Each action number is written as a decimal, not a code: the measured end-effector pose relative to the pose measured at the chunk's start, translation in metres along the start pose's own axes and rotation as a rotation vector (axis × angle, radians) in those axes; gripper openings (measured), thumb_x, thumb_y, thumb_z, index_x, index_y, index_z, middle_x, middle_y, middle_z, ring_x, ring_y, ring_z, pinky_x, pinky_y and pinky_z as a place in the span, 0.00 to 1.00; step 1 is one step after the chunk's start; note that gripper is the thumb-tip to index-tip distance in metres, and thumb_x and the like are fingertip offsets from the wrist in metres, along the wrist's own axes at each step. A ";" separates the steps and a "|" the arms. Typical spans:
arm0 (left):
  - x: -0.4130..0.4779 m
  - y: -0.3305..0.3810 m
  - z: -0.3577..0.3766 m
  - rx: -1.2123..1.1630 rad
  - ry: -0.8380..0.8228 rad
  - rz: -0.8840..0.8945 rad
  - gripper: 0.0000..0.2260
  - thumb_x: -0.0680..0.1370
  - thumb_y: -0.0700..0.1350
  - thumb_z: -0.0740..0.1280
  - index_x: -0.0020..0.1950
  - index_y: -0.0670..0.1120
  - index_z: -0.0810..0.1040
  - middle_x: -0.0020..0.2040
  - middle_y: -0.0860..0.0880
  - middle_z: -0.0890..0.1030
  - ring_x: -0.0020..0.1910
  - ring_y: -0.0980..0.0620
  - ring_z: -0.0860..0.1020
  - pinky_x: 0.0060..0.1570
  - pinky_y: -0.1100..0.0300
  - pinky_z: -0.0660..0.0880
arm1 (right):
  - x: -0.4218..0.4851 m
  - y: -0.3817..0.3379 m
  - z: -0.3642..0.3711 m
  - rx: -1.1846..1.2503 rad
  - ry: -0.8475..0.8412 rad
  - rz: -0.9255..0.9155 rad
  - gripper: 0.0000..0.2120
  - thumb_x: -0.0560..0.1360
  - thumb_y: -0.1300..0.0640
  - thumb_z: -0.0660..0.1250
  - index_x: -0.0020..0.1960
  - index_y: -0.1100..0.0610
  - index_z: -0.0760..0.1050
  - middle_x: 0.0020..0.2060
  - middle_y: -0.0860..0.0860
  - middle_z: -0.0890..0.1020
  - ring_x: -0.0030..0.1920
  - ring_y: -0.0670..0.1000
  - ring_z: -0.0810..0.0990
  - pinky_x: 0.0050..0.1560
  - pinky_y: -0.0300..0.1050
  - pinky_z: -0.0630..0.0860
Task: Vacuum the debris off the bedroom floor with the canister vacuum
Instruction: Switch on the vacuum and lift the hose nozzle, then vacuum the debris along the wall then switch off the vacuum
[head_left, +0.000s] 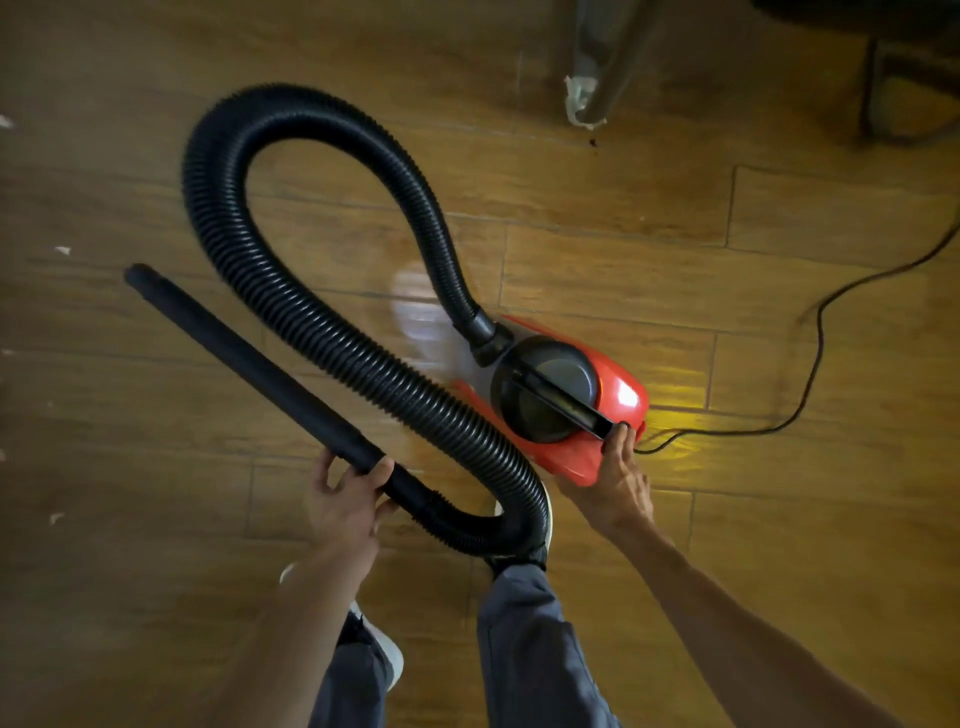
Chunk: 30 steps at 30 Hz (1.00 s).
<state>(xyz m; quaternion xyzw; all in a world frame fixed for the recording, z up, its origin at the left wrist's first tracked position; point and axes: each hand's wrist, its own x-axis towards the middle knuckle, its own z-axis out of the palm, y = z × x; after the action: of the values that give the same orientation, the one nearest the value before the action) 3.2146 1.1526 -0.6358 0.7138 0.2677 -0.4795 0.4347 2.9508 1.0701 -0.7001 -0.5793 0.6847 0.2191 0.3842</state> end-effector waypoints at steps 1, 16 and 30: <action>-0.005 0.004 -0.005 -0.036 0.005 -0.011 0.29 0.76 0.33 0.68 0.73 0.50 0.65 0.58 0.43 0.81 0.52 0.52 0.82 0.40 0.52 0.82 | -0.004 -0.001 -0.013 -0.049 -0.045 0.004 0.54 0.69 0.41 0.72 0.80 0.61 0.44 0.79 0.57 0.54 0.75 0.59 0.63 0.69 0.59 0.68; -0.053 0.053 -0.091 -0.377 0.142 -0.033 0.32 0.71 0.28 0.71 0.72 0.45 0.68 0.58 0.40 0.81 0.56 0.39 0.80 0.56 0.36 0.76 | -0.177 -0.291 -0.113 0.073 0.556 -0.887 0.07 0.74 0.65 0.66 0.53 0.61 0.76 0.36 0.51 0.79 0.32 0.50 0.76 0.30 0.39 0.69; -0.053 0.065 -0.181 -0.851 0.024 -0.058 0.14 0.80 0.33 0.62 0.66 0.36 0.72 0.47 0.47 0.80 0.41 0.54 0.82 0.32 0.64 0.79 | -0.215 -0.378 0.104 -0.401 -0.488 -0.575 0.25 0.77 0.50 0.67 0.70 0.57 0.66 0.57 0.55 0.79 0.53 0.56 0.81 0.56 0.56 0.79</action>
<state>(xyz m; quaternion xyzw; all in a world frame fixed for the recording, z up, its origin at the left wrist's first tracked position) 3.3269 1.2824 -0.5340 0.4684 0.4667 -0.3301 0.6736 3.3496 1.1941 -0.5412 -0.7412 0.3281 0.3624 0.4600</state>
